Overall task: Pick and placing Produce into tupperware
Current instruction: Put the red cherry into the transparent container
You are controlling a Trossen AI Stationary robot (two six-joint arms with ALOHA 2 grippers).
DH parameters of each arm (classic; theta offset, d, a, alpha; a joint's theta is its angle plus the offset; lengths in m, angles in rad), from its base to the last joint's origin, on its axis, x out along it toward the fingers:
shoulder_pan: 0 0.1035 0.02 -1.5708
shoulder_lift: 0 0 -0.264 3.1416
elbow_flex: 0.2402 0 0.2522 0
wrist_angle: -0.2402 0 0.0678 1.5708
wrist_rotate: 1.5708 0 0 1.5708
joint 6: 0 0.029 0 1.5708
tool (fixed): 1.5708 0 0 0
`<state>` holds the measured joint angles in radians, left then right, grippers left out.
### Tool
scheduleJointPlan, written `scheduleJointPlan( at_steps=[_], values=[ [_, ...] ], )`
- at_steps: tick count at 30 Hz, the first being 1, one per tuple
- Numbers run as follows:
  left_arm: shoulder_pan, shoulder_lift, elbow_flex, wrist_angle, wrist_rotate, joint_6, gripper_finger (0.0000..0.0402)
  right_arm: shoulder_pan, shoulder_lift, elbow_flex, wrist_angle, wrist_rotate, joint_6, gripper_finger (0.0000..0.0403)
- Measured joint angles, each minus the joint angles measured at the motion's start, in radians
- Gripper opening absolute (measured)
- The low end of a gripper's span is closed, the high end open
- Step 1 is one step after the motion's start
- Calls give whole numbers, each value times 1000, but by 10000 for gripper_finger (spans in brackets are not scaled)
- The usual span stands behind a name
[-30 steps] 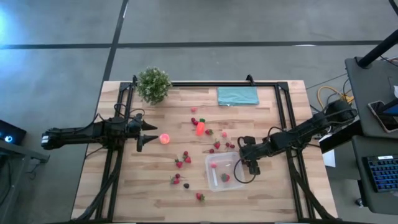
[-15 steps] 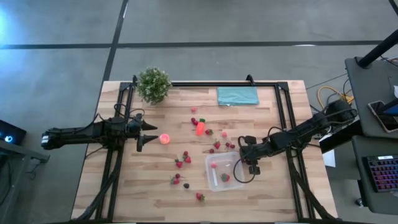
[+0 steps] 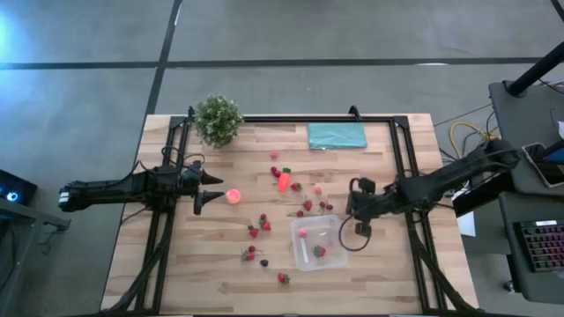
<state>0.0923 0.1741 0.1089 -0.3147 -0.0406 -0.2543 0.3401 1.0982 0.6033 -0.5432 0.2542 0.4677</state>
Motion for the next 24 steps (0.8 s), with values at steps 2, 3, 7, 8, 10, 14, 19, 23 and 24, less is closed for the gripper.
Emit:
scheduleJointPlan(
  at_steps=[2, 3, 7, 8, 10, 14, 19, 23, 24],
  values=[
    [0, 0, 0, 0, 0, 0, 217, 0, -47, 32, -38, 7, -12, 75],
    [0, 0, 0, 0, 0, 0, 217, 0, -64, 46, -43, 0, -25, 78],
    [0, 0, 0, 0, 0, 0, 217, 0, -62, 97, -55, -114, -108, 90],
    [0, 0, 0, 0, 0, 0, 217, 0, -47, 105, -56, -145, -117, 94],
    [0, 0, 0, 0, 0, 0, 217, 0, -7, 124, -56, -187, -126, 101],
    [0, 1, 0, 0, 0, 0, 217, 0, 93, 171, -46, -205, -136, 114],
    [0, 1, 0, 0, 0, 0, 217, 0, 196, 248, -27, -209, -153, 118],
    [0, 0, 0, 0, 0, 0, 217, 0, 207, 256, -62, -171, -68, 118],
    [0, 0, 0, 0, 0, 0, 217, 0, 198, 248, -66, -158, -40, 118]
  ],
)
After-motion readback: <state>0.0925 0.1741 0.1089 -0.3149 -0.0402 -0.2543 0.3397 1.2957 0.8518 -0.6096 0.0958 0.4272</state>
